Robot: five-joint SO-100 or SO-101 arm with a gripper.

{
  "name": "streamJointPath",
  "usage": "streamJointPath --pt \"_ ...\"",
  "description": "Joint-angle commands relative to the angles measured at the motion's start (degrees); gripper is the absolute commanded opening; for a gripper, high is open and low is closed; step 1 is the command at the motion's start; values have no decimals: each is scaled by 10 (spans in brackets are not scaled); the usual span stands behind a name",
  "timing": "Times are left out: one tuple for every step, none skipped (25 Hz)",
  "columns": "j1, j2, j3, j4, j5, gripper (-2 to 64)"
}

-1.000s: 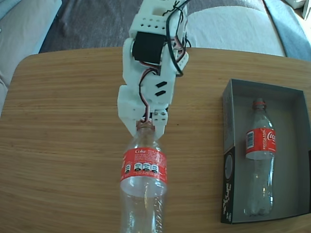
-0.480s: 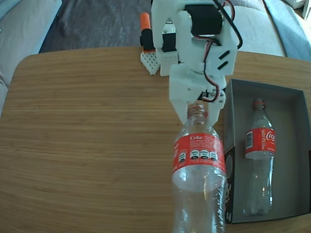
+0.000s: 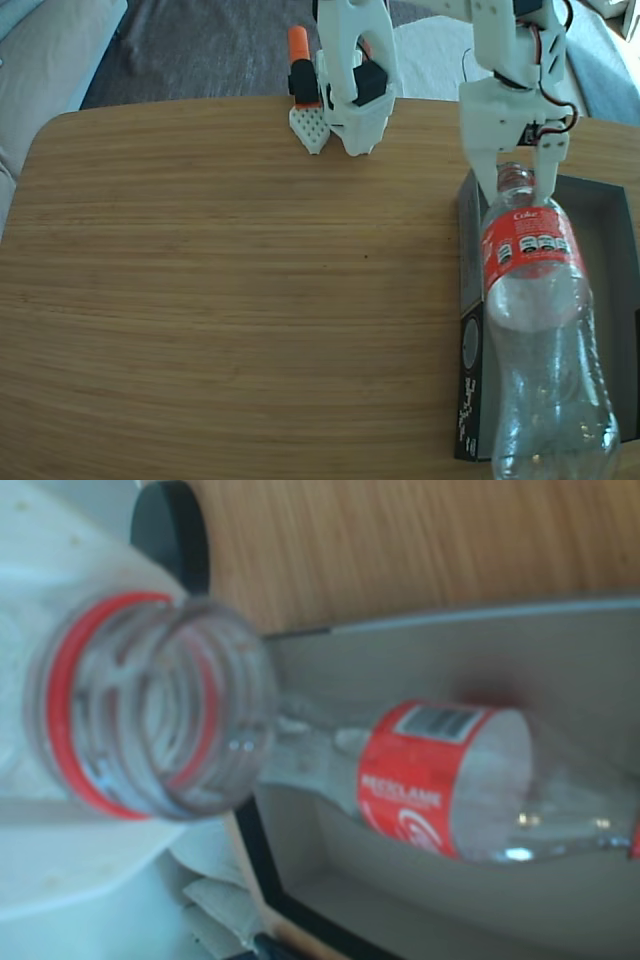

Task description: Grasp the bottles and put them in the box.

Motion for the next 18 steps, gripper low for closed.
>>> streamJointPath --pt "-42 4 -41 1 37 -3" --pt "-57 4 -41 1 43 -3" --pt "-72 3 -40 1 47 -3" --pt "-86 3 -40 1 50 -3" --pt "-99 0 -40 1 55 -3" --pt "-111 -8 -42 0 62 -4" --pt "-122 -18 -48 0 69 -4" --pt "-133 -28 -59 0 82 -4" --pt "-141 -40 -72 0 93 -4" --pt "-148 -54 -85 0 101 -4" --pt "-154 -68 -99 0 106 -4" --pt "-159 -82 -113 0 107 -4" --pt "-163 -95 -127 0 107 -4" --pt "-167 -107 -142 0 107 -4" --pt "-171 -120 -158 0 107 -4" --pt "-176 -134 -177 0 107 -4" --pt "-180 -150 -194 0 107 -4" --pt "-186 -167 -211 0 107 -4"
